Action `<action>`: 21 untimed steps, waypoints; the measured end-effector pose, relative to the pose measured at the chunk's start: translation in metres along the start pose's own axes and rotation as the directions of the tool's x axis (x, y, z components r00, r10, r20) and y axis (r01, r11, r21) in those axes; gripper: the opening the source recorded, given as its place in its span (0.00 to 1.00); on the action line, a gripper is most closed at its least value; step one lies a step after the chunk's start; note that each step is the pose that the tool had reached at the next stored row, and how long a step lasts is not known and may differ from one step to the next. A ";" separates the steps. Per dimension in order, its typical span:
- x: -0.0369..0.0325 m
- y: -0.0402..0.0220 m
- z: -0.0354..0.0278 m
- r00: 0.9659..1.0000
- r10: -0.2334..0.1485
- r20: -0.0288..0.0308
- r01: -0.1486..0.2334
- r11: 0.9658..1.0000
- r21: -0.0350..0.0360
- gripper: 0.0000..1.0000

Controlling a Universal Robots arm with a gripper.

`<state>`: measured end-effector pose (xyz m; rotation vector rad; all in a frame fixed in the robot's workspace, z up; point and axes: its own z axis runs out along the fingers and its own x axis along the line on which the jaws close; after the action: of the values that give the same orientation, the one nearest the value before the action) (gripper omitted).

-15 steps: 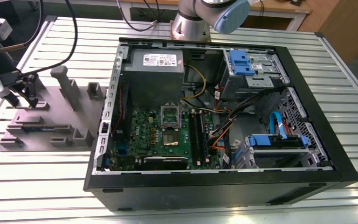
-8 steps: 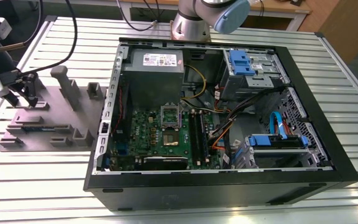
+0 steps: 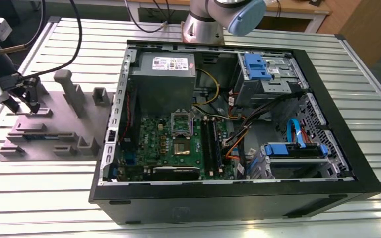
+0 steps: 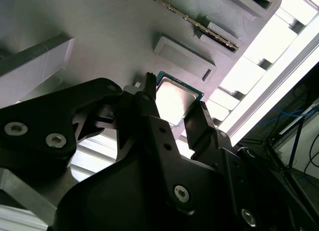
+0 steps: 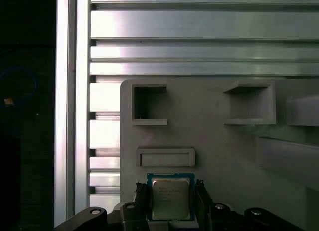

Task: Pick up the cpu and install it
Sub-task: 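Pick up the cpu and move it towards the insertion slot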

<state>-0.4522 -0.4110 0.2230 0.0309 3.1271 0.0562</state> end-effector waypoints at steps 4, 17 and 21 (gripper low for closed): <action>0.0000 0.0000 -0.0001 1.000 0.000 0.000 0.000 1.000 0.000 0.47; -0.0001 0.0001 -0.0038 1.000 0.000 0.000 0.000 1.000 0.000 0.47; -0.0001 0.0001 -0.0038 1.000 0.000 0.000 0.000 1.000 0.000 0.47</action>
<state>-0.4522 -0.4111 0.2269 0.0309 3.1271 0.0559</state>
